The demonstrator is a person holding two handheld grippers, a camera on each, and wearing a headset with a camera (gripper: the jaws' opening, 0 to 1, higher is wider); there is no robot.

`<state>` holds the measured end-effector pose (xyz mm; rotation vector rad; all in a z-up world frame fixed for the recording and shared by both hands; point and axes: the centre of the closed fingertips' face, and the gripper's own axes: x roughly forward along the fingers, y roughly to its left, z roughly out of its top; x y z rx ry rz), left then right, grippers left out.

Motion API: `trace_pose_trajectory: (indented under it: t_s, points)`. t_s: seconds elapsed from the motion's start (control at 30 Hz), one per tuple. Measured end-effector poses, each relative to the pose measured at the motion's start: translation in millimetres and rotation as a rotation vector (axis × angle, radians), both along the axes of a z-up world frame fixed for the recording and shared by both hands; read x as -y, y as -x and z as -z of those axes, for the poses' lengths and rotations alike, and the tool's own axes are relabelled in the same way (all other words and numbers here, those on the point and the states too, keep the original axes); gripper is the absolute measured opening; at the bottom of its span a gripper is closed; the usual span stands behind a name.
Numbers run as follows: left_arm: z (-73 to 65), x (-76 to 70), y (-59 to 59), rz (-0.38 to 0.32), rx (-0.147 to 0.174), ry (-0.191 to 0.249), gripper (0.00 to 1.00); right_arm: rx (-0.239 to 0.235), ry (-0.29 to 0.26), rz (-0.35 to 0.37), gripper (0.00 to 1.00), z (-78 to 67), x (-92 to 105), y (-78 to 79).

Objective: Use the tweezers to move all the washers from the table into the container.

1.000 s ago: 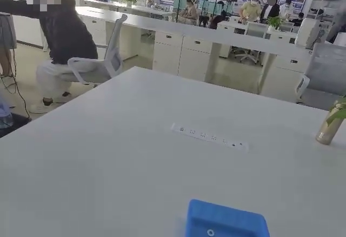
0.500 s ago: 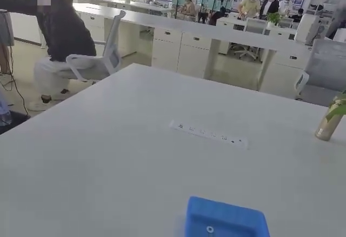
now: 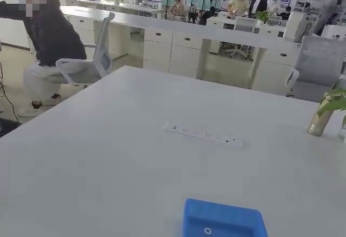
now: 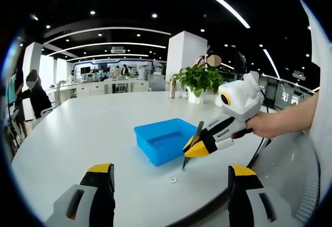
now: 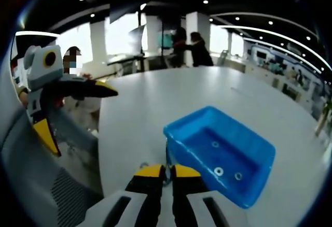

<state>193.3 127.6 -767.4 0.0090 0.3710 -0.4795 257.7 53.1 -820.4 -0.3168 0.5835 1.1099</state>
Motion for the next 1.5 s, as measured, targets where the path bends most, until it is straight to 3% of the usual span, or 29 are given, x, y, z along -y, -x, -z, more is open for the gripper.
trace_pose_trajectory:
  t_s: [0.07,0.4,0.47,0.63,1.03,1.3,1.5]
  points:
    - [-0.8,-0.1,-0.1,-0.001,0.004,0.001,0.92,-0.015,-0.012,0.01,0.02,0.0,-0.1,-0.8]
    - [-0.4,0.4,0.3,0.005,0.001,-0.001,0.92,0.014,-0.002,0.013,0.02,-1.5,-2.5,0.3]
    - [-0.4,0.6,0.2,0.007,0.002,0.0,0.92,0.039,0.003,0.006,0.02,-3.7,-2.3,-0.6]
    - [-0.5,0.6,0.2,0.006,0.002,0.0,0.92,0.029,-0.043,0.025,0.02,-20.3,-3.0,-4.4]
    - [-0.1,0.8,0.9,0.007,0.0,0.0,0.91,0.086,-0.118,0.057,0.02,-72.3,-0.8,-27.7]
    - [0.6,0.7,0.7,0.005,-0.002,-0.002,0.91,0.108,-0.139,0.106,0.02,-89.5,4.1,-53.8]
    - [-0.5,0.8,0.4,0.005,0.004,0.001,0.91,0.106,-0.146,0.137,0.03,-88.5,9.5,-69.8]
